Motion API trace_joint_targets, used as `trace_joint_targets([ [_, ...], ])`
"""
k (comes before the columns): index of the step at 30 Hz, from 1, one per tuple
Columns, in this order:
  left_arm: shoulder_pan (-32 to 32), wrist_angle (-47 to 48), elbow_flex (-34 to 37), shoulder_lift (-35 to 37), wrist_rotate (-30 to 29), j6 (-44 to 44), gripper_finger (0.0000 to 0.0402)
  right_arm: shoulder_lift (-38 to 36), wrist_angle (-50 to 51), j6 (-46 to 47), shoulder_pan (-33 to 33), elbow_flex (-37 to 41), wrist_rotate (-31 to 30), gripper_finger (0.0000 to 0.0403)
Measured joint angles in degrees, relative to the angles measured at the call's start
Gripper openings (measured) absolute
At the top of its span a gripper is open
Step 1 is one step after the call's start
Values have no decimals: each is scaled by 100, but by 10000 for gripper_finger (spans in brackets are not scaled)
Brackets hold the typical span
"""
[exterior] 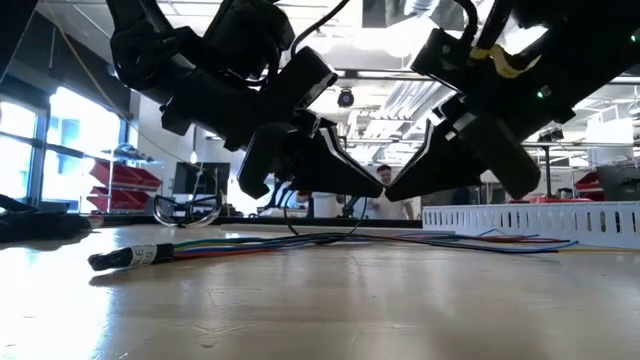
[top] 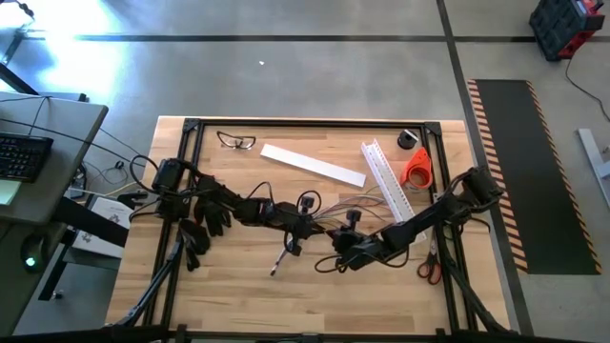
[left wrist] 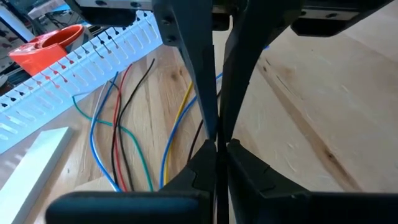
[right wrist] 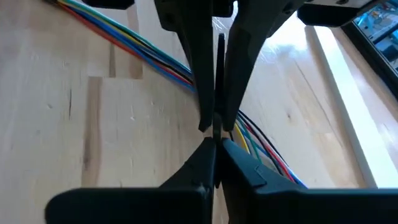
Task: Ziptie cables
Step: Wrap the cables using a zip tie
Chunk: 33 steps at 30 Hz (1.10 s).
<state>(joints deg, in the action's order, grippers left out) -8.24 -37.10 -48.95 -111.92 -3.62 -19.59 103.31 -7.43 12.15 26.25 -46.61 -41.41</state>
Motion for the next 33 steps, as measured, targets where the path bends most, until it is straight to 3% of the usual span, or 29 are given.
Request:
trace_joint_targets([
  [5, 57, 32, 0, 0, 26, -4, 7, 0, 436, 805, 246, -5, -42, 0],
  [14, 236, 232, 4, 0, 17, -52, 7, -55, 2346, 3829, 1348, 0, -47, 1],
  [17, 276, 216, 4, 0, 134, -52, 7, -61, 2547, 4285, 1655, 2, -34, 0],
  [19, 293, 176, 4, 0, 184, -55, 7, -61, 2277, 3886, 1714, 0, -168, 0],
  [22, 284, 109, 4, 0, 218, -52, 7, -61, 1370, 2406, 1512, -8, -375, 5],
  [27, 264, 74, 4, 0, 358, 91, 7, -63, 17, -54, 887, -18, -392, 66],
  [30, 203, 80, 4, 0, 351, 94, 7, -66, -34, -555, 546, -18, -615, 113],
  [33, 151, 65, 4, 0, 350, 98, 7, -60, 175, -540, 241, -18, -437, 144],
])
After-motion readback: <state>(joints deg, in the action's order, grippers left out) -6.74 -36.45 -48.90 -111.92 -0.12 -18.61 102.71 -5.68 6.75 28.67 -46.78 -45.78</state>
